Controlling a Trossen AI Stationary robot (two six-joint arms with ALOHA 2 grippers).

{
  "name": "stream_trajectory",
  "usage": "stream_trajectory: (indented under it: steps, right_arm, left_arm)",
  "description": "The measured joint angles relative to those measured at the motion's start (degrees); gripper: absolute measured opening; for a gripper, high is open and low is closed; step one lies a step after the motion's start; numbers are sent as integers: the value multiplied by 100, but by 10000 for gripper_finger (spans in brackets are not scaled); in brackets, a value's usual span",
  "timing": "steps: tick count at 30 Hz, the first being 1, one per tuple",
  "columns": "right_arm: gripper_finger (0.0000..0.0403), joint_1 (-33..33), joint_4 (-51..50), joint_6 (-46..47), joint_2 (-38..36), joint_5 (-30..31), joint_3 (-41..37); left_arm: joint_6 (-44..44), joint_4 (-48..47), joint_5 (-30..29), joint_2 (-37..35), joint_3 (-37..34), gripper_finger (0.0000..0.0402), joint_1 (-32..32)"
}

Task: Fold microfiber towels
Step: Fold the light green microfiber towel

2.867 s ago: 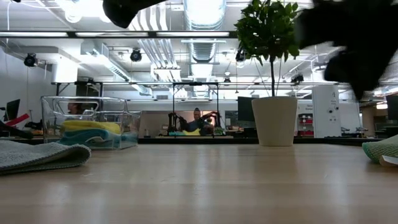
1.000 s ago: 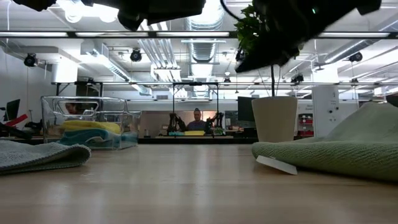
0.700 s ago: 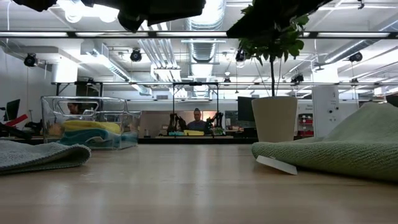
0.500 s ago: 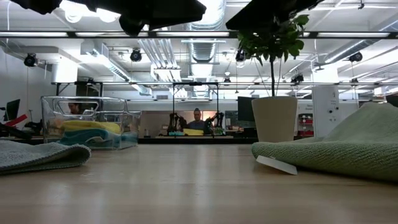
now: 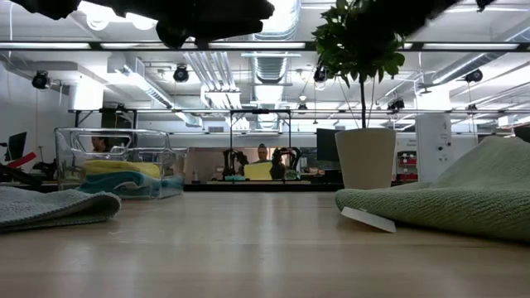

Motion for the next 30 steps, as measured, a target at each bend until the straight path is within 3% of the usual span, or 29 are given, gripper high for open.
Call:
stream_trajectory:
  steps: [2,5,18,21,24,27,30]
  right_arm:
    - [11,0,-494,268,150,-505,-53]
    - [27,15,-943,498,467,-626,-85]
    - [192,-526,-463,-128,2214,-636,177]
    - [214,-695,-460,-197,2508,-1164,263]
    - [222,-826,-422,-420,2712,-1940,300]
    - [215,-875,-339,-480,2871,-2058,336]
    - [183,-882,-336,-654,2959,-2068,326]
  left_arm:
    - [1,4,-1,0,-1,202,25]
    - [44,4,-3,0,-1,204,62]
    - [3,27,-1,2,4,205,132]
    - [-2,28,-2,4,4,205,135]
    - [-3,25,-3,4,4,205,136]
    - [-4,14,-3,4,4,205,134]
    - [-2,12,-3,7,2,205,136]
